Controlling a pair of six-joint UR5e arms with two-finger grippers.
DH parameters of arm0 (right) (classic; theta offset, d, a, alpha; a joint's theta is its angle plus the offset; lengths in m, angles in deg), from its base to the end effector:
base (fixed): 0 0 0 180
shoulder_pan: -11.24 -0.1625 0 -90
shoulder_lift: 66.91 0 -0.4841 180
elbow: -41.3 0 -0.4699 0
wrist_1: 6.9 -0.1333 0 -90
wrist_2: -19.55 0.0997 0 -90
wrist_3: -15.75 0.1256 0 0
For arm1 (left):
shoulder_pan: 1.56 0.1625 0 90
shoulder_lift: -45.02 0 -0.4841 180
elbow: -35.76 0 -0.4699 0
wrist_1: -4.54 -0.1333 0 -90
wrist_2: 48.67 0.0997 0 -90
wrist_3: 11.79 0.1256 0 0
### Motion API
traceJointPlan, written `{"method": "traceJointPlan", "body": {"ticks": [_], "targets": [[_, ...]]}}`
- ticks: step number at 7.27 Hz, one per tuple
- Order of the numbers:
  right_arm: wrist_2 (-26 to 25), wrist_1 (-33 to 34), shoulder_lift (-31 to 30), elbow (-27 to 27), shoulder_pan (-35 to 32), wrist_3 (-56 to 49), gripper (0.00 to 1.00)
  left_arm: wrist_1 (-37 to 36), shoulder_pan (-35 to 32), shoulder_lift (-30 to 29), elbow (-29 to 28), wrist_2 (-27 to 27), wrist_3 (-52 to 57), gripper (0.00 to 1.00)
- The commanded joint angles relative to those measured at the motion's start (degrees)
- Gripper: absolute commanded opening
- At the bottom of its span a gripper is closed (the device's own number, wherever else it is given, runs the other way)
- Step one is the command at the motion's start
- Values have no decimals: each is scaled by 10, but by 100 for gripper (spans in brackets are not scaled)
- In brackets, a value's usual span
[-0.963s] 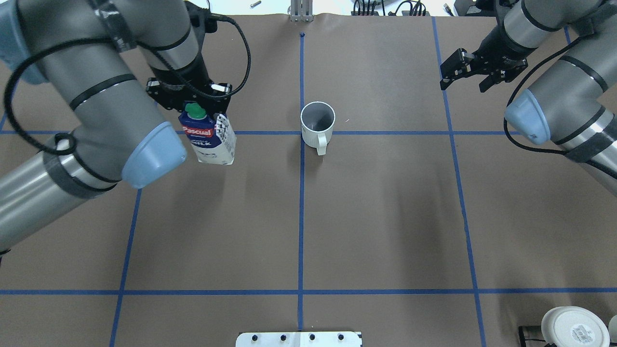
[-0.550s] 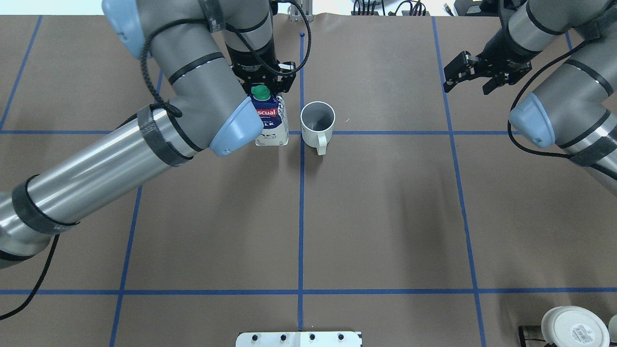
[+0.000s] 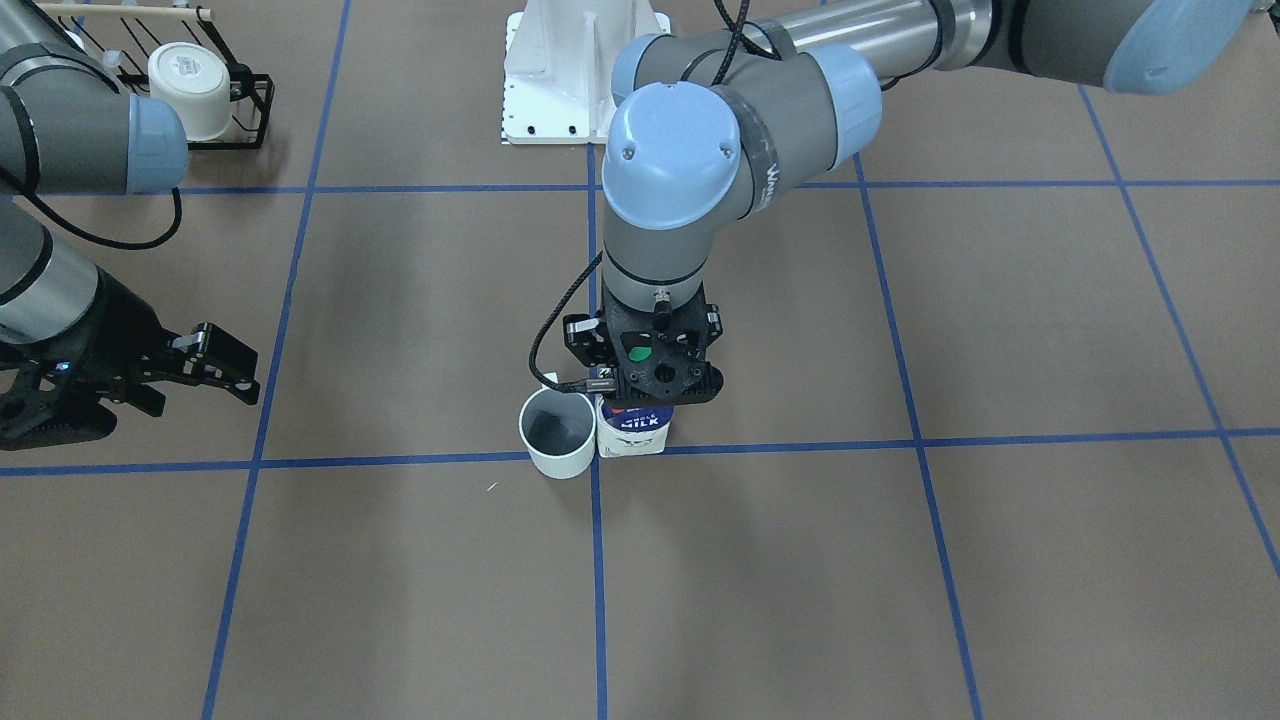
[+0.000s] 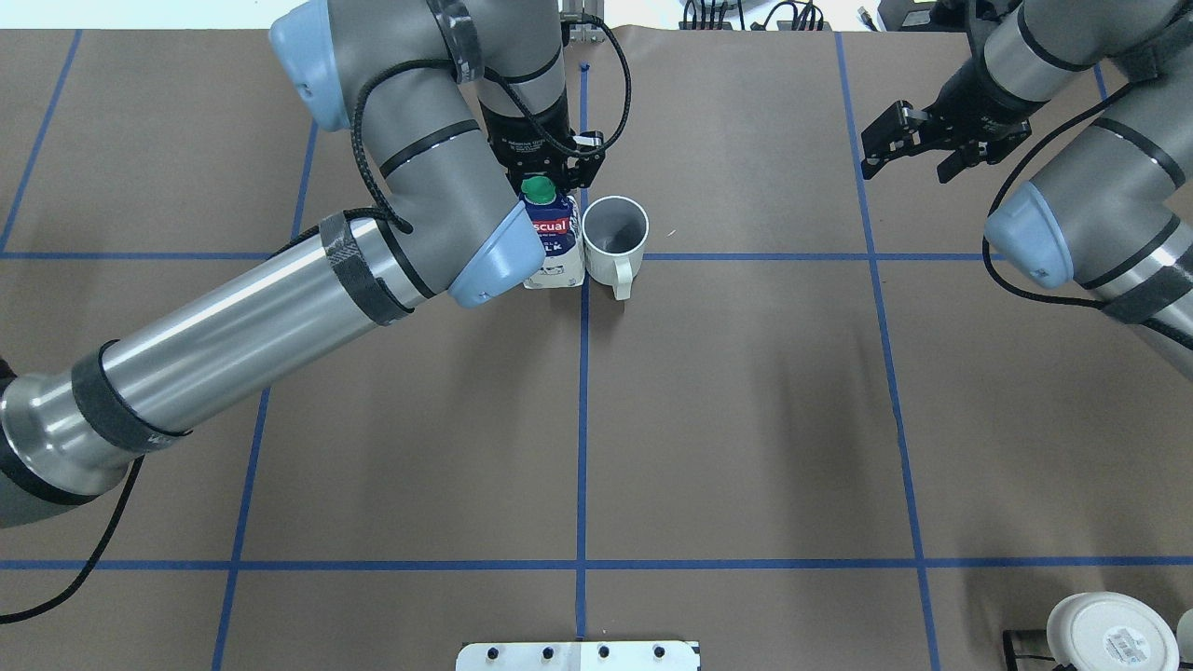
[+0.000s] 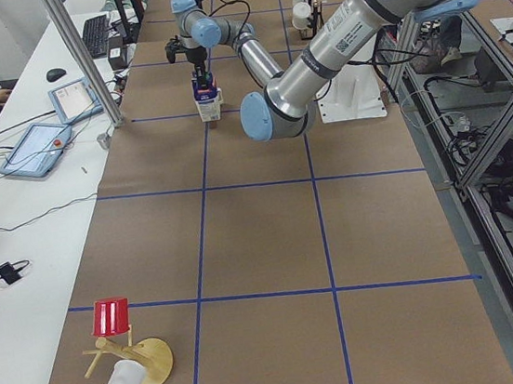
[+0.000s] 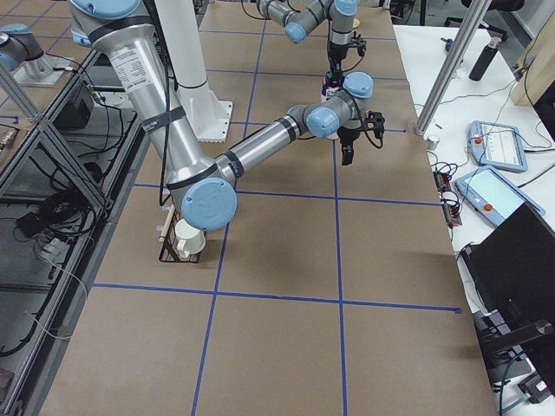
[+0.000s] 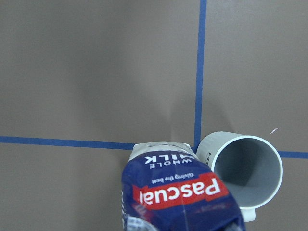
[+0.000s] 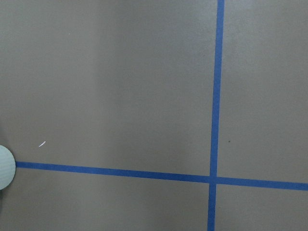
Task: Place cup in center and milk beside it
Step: 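Carry the milk carton with the left gripper beside the white mug, then set the carton upright and open the left gripper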
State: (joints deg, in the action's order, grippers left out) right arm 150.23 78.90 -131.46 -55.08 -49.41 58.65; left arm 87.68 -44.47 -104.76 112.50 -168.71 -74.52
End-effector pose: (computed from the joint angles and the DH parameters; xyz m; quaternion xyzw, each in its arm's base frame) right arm -0.3198 -0.6736 0.3702 0.0394 -0.4380 -0.0016 0.8981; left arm 0.6023 -0.6560 0.0853 -0.0111 0.4082 -0.0365 0.9121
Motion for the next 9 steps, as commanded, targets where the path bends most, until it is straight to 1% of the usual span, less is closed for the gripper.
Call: {"method": "traceJointPlan", "body": {"ticks": [1, 2, 3, 4, 5, 6, 7, 8, 9], "targets": [[-3, 0, 0, 3, 0, 0, 100, 29, 9, 3, -17, 2, -17, 5], [4, 1, 0, 2, -3, -4, 100, 27, 9, 4, -18, 3, -17, 70], [4, 1, 0, -3, -4, -5, 100, 22, 7, 4, -13, 10, -19, 98], [-4, -1, 0, -3, -4, -3, 100, 19, -7, 12, 18, 9, -6, 98], [-1, -1, 2, 3, -3, -4, 100, 0, -22, 42, 85, 4, -4, 98], [-4, -3, 0, 3, -3, -4, 100, -46, -39, 101, 179, 4, 49, 98], [-3, -5, -16, 3, -3, -10, 100, -114, -56, 166, 274, 8, 140, 98], [-7, -3, -22, -1, -10, -13, 100, -127, -105, 232, 316, 8, 166, 98], [-7, -4, -55, 0, -24, -17, 100, -103, -128, 295, 346, 9, 229, 98]]}}
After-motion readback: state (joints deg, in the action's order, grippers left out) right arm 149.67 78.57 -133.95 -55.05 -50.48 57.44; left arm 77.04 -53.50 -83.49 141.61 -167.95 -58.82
